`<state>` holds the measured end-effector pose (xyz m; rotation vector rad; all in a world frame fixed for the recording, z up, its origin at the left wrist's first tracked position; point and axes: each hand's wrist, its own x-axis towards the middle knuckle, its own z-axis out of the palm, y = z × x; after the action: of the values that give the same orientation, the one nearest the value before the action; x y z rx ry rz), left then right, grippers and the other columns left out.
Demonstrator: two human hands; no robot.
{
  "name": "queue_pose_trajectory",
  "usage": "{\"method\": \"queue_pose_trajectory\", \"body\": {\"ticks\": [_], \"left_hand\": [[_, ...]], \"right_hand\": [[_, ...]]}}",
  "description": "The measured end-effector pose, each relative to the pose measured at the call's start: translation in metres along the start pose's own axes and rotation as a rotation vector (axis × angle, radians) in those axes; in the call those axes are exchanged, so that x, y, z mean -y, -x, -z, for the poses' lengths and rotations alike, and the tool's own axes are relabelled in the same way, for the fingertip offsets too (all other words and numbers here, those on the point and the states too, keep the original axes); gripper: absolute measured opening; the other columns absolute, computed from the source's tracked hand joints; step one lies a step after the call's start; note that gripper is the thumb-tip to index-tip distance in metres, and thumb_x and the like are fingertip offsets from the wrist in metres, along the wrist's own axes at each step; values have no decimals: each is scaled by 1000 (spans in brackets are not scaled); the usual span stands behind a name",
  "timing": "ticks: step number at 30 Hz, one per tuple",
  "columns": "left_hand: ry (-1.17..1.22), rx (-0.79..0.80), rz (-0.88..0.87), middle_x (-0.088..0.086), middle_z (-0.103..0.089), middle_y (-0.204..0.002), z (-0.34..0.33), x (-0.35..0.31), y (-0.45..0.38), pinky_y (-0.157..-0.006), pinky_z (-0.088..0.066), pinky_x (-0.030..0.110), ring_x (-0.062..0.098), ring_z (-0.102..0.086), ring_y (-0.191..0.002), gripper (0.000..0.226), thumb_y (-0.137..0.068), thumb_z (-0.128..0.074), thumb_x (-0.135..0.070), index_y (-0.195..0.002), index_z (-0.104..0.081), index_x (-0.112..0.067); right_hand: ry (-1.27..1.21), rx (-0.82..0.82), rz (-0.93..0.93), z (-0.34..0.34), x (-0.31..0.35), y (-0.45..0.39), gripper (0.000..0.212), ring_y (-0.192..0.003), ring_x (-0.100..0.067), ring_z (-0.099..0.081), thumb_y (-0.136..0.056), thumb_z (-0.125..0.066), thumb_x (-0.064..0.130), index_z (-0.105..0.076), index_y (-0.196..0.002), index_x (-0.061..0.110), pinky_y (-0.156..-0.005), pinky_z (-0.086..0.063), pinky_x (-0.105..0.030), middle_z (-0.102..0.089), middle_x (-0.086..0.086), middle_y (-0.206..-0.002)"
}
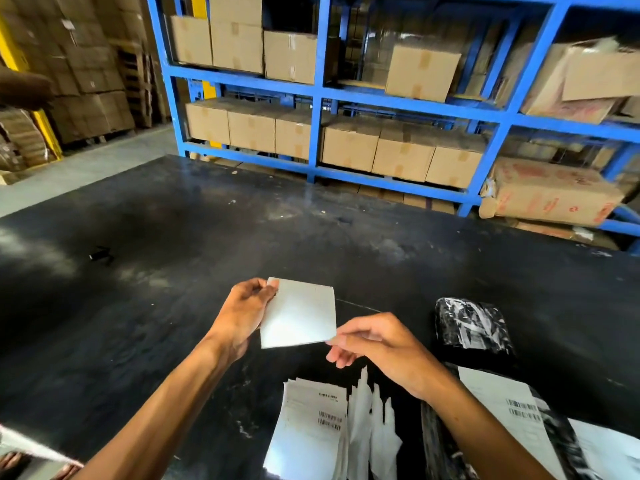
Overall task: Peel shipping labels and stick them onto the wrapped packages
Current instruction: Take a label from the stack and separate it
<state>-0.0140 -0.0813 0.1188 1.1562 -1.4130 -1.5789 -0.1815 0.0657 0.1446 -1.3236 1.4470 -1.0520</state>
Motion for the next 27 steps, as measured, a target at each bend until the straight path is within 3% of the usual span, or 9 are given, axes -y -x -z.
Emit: {"method": "queue_pose_trajectory", "body": {"ticks": [7,16,22,27], "left_hand": [[-27,12,15,14,-66,-87,0,-7,-2,-58,-52,32,27,-65,-74,29,-95,-50,-33,-84,-58,-7],[-8,16,21,13,-66,-80,-4,-10,-6,-56,-51,34,26,-64,-67,30,-96,-50,-31,-78,-55,-7],[-72,10,23,9,-64,-74,-8,-7,-8,-53,-45,24,19,-60,-61,31,-95,-51,-30,-78,-56,-5],[-72,4,23,9,-65,-74,-8,-8,-11,-53,-46,25,19,-61,-62,31,-95,-52,-30,-80,-57,-4]], "right_hand": [[9,-23,21,5,3,3,15,-76,-18,-69,-89,-62,12,-73,-94,3,-73,-54,-25,-75,-10,-85],[6,-41,56,9,4,-1,15,-76,-20,-69,-90,-60,9,-73,-94,4,-75,-54,-28,-75,-12,-87],[-23,-52,79,10,7,-4,16,-75,-20,-68,-90,-59,6,-73,-95,2,-74,-54,-27,-75,-14,-86],[-37,-52,87,10,9,-8,17,-75,-21,-68,-91,-58,7,-73,-95,1,-73,-53,-28,-75,-16,-86]]}}
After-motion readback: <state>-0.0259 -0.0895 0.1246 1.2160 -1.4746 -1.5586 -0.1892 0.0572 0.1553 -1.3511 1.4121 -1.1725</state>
